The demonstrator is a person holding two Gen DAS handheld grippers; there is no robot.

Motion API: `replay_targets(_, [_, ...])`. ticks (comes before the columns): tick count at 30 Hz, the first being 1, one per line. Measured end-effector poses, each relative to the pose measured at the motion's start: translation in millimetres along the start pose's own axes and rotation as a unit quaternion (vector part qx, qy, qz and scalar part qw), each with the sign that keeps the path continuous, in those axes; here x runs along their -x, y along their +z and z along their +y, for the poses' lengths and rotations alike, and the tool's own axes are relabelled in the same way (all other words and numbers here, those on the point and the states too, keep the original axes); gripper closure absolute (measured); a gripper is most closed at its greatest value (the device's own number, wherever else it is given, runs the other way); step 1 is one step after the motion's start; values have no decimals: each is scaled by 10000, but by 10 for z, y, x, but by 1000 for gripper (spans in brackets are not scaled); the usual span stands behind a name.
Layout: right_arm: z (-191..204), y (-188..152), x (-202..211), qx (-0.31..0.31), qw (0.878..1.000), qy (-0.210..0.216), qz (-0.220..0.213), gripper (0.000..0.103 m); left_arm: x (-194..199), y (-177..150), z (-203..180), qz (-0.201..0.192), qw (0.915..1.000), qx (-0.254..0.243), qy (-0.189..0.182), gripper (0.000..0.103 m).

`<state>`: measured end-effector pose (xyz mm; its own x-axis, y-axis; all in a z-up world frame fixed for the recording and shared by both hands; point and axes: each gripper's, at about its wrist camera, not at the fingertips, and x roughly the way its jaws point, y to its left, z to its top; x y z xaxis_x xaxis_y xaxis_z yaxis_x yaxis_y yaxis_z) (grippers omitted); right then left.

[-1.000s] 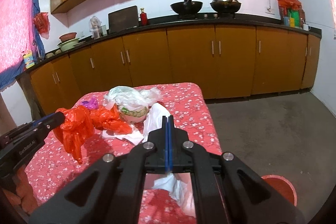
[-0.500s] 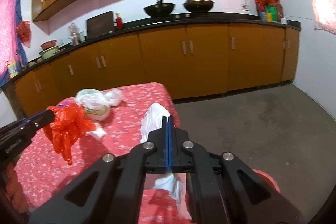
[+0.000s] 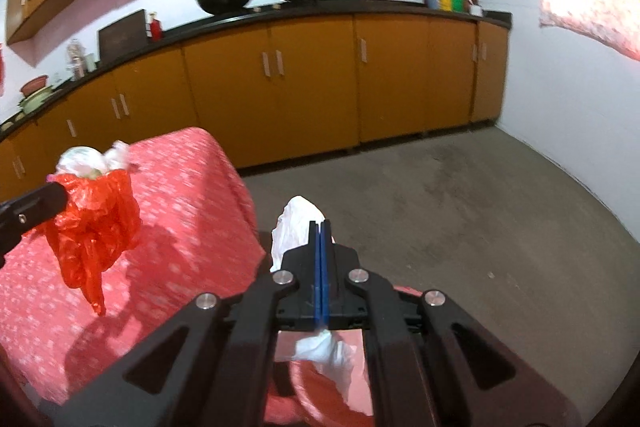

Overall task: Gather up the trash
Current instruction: 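Carry the red bag and white paper to the orange basket and open both tools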

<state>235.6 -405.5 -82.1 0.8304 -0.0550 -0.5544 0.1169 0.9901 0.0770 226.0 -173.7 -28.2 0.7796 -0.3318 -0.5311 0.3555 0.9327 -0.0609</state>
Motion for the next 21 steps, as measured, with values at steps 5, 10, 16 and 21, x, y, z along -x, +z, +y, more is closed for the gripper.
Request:
replay_targets(5, [-299, -200, -115, -190, 9993, -214, 226, 101, -212, -95, -386, 203, 9991, -205, -319, 87])
replay_targets(10, [-552, -384, -238, -319, 9980, -345, 423, 101, -447, -250, -736, 445, 9968, -438, -493, 87])
replay_targets(16, [-793, -541, -378, -509, 9959, -414, 619, 101, -709, -391, -954, 760, 9938, -539, -609, 87])
replay_targets(21, [-920, -662, -501, -655, 9939, -409, 790, 101, -919, -521, -1087, 1052, 9904, -579, -682, 87])
